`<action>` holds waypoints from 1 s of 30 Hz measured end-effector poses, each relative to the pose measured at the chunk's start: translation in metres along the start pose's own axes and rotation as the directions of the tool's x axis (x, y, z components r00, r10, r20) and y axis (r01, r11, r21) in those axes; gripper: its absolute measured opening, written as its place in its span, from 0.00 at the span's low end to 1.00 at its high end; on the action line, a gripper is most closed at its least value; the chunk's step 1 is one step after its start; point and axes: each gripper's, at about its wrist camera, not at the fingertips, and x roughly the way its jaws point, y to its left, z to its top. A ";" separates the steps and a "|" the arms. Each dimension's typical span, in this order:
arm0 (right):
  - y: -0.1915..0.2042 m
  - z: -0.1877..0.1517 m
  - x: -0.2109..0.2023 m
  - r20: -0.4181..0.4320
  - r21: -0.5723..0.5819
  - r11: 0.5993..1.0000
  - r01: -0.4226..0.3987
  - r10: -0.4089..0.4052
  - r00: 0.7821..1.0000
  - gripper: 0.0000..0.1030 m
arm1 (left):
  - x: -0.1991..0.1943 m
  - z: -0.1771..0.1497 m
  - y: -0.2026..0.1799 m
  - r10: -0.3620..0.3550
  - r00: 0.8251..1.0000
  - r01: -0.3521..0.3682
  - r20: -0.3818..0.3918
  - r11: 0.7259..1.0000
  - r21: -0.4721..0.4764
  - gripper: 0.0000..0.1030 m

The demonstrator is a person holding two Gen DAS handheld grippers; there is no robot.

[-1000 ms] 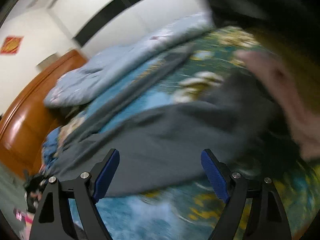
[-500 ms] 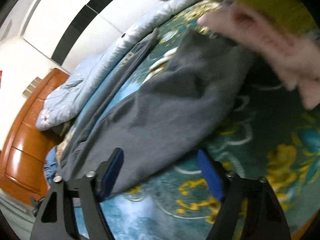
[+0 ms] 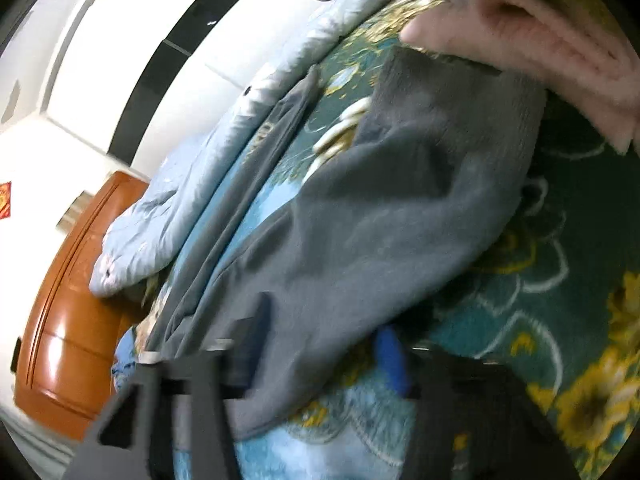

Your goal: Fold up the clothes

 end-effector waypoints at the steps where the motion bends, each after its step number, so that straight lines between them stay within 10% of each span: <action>1: -0.002 0.000 0.001 -0.011 0.011 1.000 -0.005 0.005 1.000 0.13 | -0.001 0.000 0.001 -0.017 1.000 0.017 0.000 1.000 -0.004 0.19; 11: 0.071 0.030 -0.042 0.116 -0.202 0.977 -0.072 0.097 0.989 0.05 | -0.019 0.020 0.008 -0.295 0.955 0.293 0.008 0.942 -0.165 0.13; 20: 0.150 0.105 0.020 0.189 -0.231 0.973 0.017 0.028 0.982 0.05 | -0.029 0.060 -0.021 -0.426 0.903 0.421 0.046 0.862 -0.284 0.13; 25: 0.170 0.152 0.077 0.139 -0.201 0.976 0.083 -0.056 0.989 0.05 | -0.006 0.088 -0.036 -0.378 0.925 0.367 0.036 0.867 -0.338 0.13; 30: 0.183 0.191 0.141 0.081 -0.189 0.971 0.146 -0.133 0.988 0.05 | 0.038 0.114 -0.066 -0.257 0.966 0.249 -0.002 0.936 -0.251 0.13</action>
